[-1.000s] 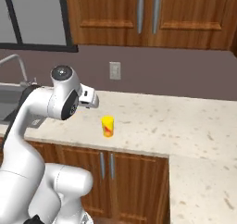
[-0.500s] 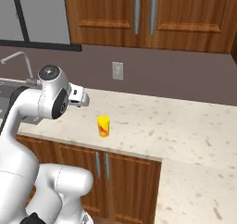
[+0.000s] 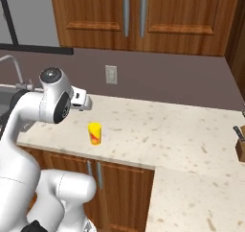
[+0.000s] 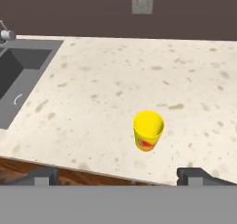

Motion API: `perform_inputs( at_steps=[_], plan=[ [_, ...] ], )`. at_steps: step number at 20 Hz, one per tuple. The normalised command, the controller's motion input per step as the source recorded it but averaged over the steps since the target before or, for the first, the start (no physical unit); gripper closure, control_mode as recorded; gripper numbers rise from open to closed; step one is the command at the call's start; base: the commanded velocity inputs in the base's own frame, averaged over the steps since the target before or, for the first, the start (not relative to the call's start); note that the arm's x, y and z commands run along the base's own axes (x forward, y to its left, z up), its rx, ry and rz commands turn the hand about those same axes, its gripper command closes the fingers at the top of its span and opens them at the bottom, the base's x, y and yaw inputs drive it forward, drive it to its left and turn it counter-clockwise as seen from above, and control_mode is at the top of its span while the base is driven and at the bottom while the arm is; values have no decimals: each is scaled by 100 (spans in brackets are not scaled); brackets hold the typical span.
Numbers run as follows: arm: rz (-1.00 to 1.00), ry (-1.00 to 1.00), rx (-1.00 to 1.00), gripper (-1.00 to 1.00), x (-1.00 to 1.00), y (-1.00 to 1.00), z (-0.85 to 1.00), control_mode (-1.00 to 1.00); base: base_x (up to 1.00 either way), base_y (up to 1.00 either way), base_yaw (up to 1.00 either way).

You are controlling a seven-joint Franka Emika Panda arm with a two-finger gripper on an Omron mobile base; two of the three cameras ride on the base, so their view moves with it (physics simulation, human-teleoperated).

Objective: Place the pitcher and cup on the dining counter for serving.

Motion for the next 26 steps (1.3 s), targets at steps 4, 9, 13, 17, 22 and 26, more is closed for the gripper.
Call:
perform_inputs(
  at_steps=[4, 9, 13, 17, 22, 26],
  plan=[
    [-2, 2, 2, -100, 0, -8, -2, -100, 3, -6, -2],
    [-16, 33, 7, -100, 73, -26, -31, -100, 0, 0, 0],
    [-13, 44, 15, -100, 92, -47, -29, -100, 0, 0, 0],
    [-5, 26, 7, -100, 31, -36, -9, -100, 0, 0, 0],
    [-1, 1, -3, -100, 27, -1, -57, -100, 0, 0, 0],
    [0, 4, -1, -100, 27, 0, -69, -100, 0, 0, 0]
  ],
)
